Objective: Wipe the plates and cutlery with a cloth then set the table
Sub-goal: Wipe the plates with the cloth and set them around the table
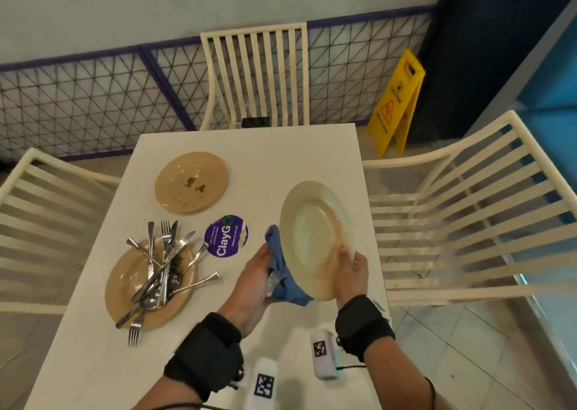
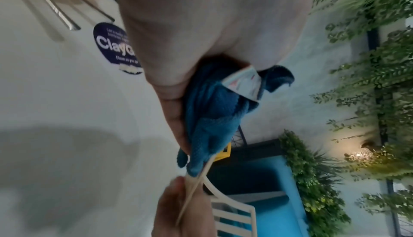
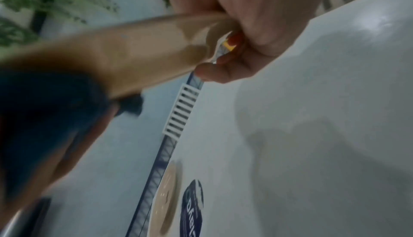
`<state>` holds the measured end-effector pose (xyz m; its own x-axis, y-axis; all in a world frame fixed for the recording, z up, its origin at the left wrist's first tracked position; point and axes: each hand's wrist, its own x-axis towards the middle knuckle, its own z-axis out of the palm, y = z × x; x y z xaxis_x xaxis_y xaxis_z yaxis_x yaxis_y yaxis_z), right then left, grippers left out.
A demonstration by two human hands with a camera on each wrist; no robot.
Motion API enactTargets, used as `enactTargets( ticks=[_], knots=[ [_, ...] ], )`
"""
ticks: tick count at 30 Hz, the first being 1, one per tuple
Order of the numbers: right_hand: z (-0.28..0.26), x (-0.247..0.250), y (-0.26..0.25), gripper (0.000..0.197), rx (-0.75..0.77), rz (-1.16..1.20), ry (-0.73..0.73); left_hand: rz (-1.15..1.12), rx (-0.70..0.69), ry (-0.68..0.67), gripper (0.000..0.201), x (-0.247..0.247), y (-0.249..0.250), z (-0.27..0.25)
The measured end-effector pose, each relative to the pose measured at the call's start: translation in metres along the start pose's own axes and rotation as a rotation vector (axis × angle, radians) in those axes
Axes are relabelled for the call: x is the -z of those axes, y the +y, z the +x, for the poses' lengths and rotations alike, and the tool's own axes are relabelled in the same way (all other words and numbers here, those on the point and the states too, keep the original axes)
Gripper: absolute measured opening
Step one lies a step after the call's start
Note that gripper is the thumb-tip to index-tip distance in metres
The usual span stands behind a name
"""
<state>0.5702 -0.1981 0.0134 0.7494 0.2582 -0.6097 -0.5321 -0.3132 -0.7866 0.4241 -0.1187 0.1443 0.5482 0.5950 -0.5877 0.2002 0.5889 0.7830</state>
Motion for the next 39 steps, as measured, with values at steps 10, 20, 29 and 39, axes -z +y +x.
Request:
enactTargets(
  ticks=[10,20,29,39],
  knots=[
    [0.030,0.026,0.016,0.029,-0.127,0.031,0.038,0.099,-0.065,0.215,0.035,0.075,-0.020,0.013],
    [0.045,0.027,0.013,0.032,-0.234,0.047,0.048,0.214,-0.050,0.311,0.030,0.101,-0.042,-0.002],
    [0.016,0.026,0.014,0.028,-0.344,-0.204,-0.080,0.319,-0.175,0.242,0.036,0.139,-0.028,0.001],
    [-0.063,-0.062,-0.015,0.040,-0.364,-0.667,-0.219,0.359,-0.308,0.104,0.036,0.217,0.014,0.014]
  ],
)
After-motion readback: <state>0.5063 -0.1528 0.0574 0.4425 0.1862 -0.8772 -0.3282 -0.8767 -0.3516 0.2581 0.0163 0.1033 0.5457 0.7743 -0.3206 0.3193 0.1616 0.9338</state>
